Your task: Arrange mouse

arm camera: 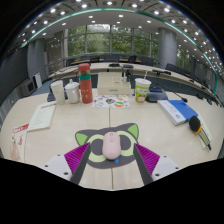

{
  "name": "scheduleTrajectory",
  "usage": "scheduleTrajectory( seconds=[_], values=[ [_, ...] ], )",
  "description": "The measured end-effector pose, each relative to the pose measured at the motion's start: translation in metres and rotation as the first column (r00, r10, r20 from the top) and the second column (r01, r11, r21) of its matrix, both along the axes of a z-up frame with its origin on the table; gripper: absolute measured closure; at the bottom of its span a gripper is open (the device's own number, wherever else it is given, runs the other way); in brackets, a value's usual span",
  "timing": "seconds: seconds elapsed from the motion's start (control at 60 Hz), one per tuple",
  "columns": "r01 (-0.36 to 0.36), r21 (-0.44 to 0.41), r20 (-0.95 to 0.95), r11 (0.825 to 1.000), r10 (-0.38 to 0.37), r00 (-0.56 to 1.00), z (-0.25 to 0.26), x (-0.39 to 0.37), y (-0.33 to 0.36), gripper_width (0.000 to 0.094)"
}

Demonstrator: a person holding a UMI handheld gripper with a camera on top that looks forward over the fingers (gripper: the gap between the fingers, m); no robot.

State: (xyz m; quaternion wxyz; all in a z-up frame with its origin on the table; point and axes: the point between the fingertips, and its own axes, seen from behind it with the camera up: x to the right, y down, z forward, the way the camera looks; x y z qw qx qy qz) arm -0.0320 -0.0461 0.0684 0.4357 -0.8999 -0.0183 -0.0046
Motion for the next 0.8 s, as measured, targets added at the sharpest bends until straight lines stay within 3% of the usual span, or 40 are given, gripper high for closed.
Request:
scheduleTrajectory(
  seconds=[0.183,0.35,0.567,0.8],
  values=[
    [0.014,0.071,0.028,0.997,-0.016,0.999,0.093,-0.002,-0.083,0.0079],
    [0.01,0.118,0.037,0.993,-0.014,0.999,0.148,-0.002,-0.163,0.0079],
    [0.003,0.145,0.012,0.989,-0.005,1.0,0.178,-0.004,-0.245,0.0082],
    [0.005,0.146,-0.004,0.989,-0.005,1.0,0.184,-0.004,-0.279,0.0082]
  ],
)
